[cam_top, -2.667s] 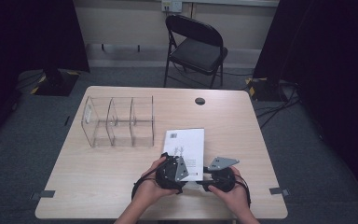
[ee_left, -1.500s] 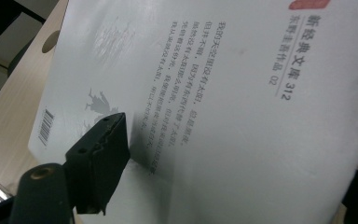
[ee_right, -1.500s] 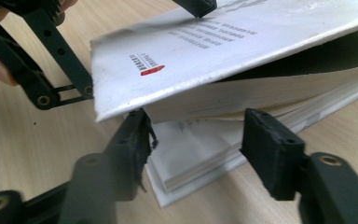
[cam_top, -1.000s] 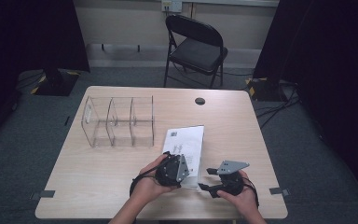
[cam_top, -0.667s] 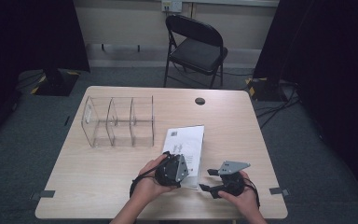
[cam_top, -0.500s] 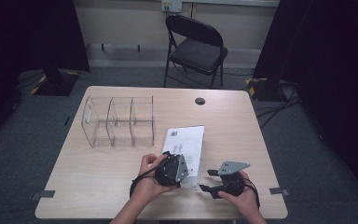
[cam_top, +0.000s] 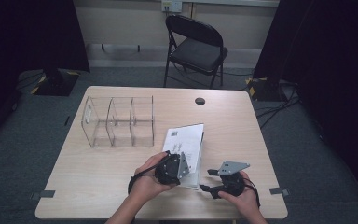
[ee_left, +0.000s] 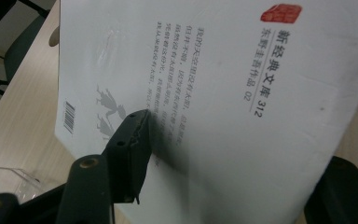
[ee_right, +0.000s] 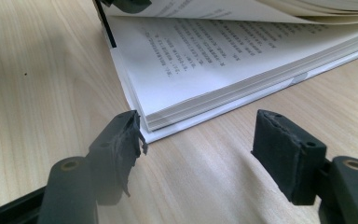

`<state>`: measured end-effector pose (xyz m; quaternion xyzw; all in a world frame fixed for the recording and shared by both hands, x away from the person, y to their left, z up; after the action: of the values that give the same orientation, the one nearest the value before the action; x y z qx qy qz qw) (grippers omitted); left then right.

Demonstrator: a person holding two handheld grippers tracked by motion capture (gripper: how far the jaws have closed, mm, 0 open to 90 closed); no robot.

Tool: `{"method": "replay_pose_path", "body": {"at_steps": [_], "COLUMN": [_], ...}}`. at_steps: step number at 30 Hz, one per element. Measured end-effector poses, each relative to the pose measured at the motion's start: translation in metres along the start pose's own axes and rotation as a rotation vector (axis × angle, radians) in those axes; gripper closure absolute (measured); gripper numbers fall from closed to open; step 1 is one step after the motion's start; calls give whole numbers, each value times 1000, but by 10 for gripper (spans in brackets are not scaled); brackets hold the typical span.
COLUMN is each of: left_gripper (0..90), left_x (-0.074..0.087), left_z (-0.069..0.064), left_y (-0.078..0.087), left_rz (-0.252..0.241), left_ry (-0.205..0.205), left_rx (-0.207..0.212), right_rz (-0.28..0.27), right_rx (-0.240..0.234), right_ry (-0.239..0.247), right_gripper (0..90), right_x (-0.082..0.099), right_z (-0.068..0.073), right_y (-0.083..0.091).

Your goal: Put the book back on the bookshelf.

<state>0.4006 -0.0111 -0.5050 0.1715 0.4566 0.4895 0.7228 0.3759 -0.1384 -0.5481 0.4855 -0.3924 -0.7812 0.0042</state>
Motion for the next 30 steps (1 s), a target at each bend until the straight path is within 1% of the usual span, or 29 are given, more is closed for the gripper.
{"method": "replay_pose_path", "body": {"at_steps": [1,3,4,5,6,8,9,11,12,13,14,15,16,18,19,21,22,23,24,25,26,28,29,30], "left_gripper": [411,420,426,438,446,457,477,486,501,505,505,516,519,526,529,534,538,542,546,548,548,549,549,549], "left_x": [0,-1,-1,-3,-3,-5,-7,-9,-10,-10,-11,-13,-14,-17,-18,-20,-22,-23,-27,-27,-29,-33,-33,-36], "left_z": [0,3,3,7,7,12,17,19,22,22,24,28,30,33,34,36,37,38,38,38,38,37,37,37], "left_y": [0,3,3,6,6,11,14,16,18,18,19,21,21,23,24,25,26,26,28,28,28,30,30,31], "left_rz": [0,0,0,1,1,7,16,23,31,31,36,45,49,55,53,57,57,58,61,61,62,66,66,69], "left_ry": [0,17,17,25,25,41,44,46,52,52,60,68,77,80,89,88,93,94,98,98,98,101,101,103], "left_rx": [0,-2,-2,-3,-3,-4,-4,-6,-2,-2,-3,-3,-3,2,3,8,6,6,17,17,20,35,35,42], "right_rz": [0,3,3,1,1,0,-8,-9,-12,-12,-15,-16,-14,-3,5,11,13,16,20,23,23,19,19,11], "right_rx": [0,5,5,2,2,4,8,13,16,16,15,22,29,38,45,49,61,70,83,91,91,111,111,125], "right_ry": [0,0,0,4,4,8,20,23,39,39,50,69,79,95,103,111,123,126,127,131,131,141,141,148], "right_gripper": [309,309,309,307,307,298,284,276,265,265,258,237,237,237,237,237,237,237,237,237,237,237,237,237], "right_x": [0,1,1,1,1,1,0,0,0,0,-1,0,0,2,3,4,4,4,4,4,4,2,2,0], "right_z": [0,-1,-1,-1,-1,-1,-1,-1,-2,-2,-1,-1,-1,-2,-2,-2,-4,-5,-7,-9,-9,-14,-14,-15], "right_y": [0,0,0,0,0,0,0,0,0,0,0,-1,-1,-4,-5,-6,-8,-9,-11,-12,-12,-15,-15,-15]}}
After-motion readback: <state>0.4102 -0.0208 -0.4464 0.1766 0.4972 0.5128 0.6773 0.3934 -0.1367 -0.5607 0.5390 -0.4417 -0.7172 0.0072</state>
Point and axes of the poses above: each handheld gripper's, and its own axes: y roughly backward along the jaws, x roughly out of its underside, z roughly to its left, the point moved 10 cm from there along -y, roughly forward along the jaws, and after that the axes turned 11 degrees about -y, right-handed, at the moved point
